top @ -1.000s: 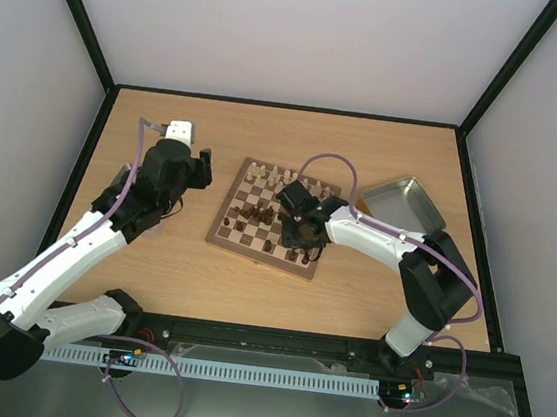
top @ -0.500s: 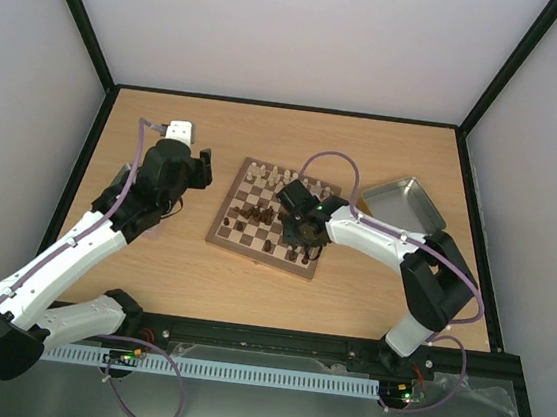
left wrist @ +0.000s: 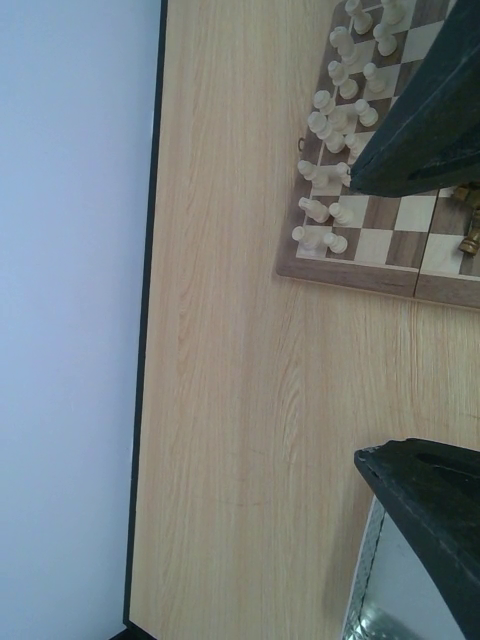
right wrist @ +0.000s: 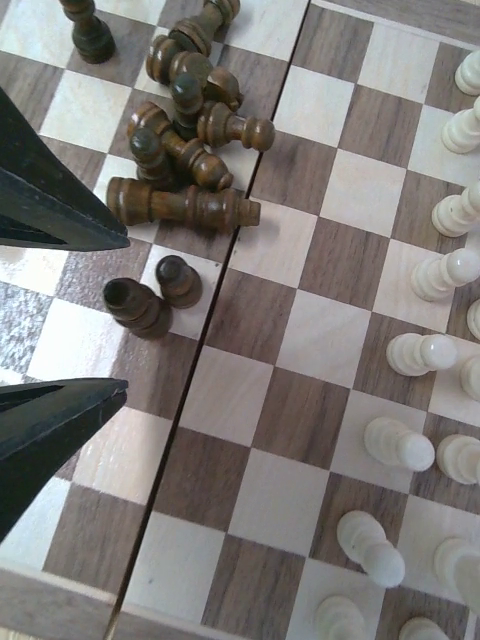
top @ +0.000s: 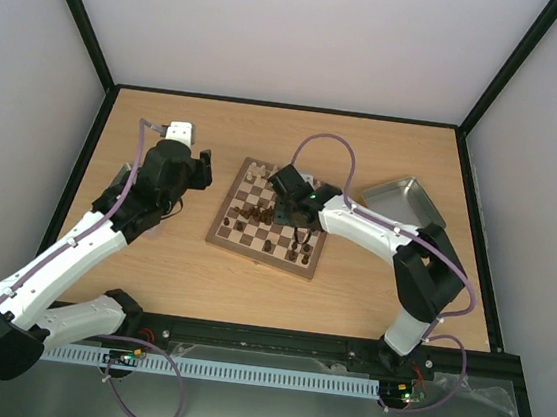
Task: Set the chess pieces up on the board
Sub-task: Pick up the chess piece from the chessboard.
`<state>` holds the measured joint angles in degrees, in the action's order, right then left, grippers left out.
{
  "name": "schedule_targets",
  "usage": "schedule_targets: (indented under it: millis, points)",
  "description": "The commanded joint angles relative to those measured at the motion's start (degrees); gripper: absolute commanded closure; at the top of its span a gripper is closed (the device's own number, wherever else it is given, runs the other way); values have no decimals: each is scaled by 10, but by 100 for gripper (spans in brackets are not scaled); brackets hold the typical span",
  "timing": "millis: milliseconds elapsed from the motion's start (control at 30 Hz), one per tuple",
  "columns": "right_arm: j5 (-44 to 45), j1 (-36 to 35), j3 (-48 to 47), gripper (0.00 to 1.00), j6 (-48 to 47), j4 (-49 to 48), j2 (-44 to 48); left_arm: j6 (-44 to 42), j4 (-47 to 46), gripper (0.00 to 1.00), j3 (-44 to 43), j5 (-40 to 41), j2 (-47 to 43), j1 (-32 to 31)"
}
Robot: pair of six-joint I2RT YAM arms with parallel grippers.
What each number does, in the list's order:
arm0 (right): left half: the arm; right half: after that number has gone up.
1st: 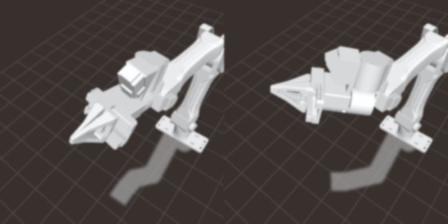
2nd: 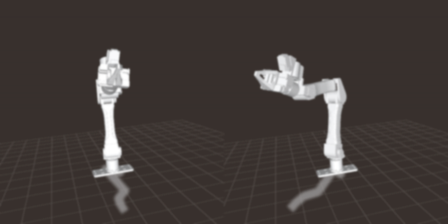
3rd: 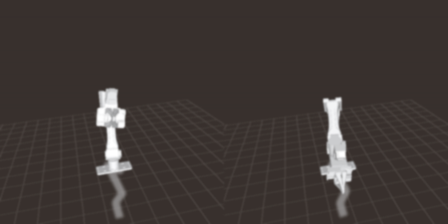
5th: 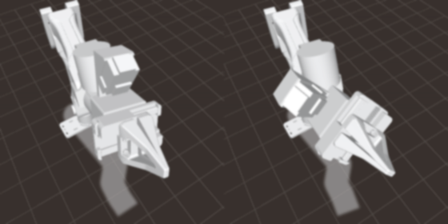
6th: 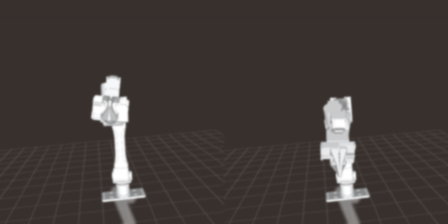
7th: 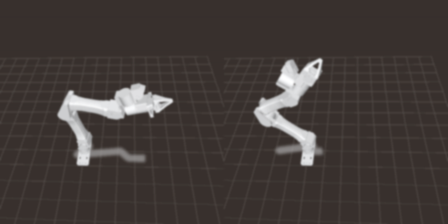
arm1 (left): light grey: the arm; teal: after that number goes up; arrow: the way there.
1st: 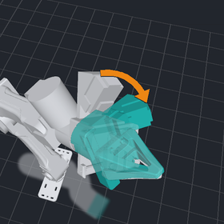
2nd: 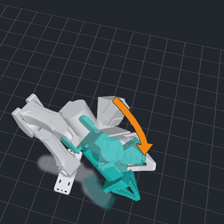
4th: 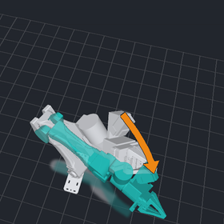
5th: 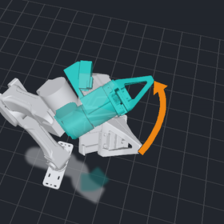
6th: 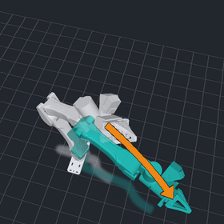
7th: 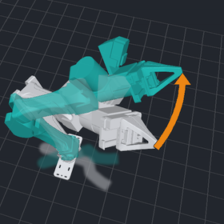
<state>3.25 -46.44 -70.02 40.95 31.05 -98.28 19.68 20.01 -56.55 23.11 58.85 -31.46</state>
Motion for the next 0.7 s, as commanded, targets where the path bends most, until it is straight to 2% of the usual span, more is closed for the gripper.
schedule_targets:
  millis: [0,467,667]
  points:
    - [19,-3,-27,66,-11,-14,-28,-4,-13,32,5,10,-13,2]
    - [14,-2,-42,81,-25,-16,-70,-5,-13,31,6,10,-10,2]
    - [24,-3,-44,93,-24,-3,-64,-5,-15,31,7,8,-12,2]
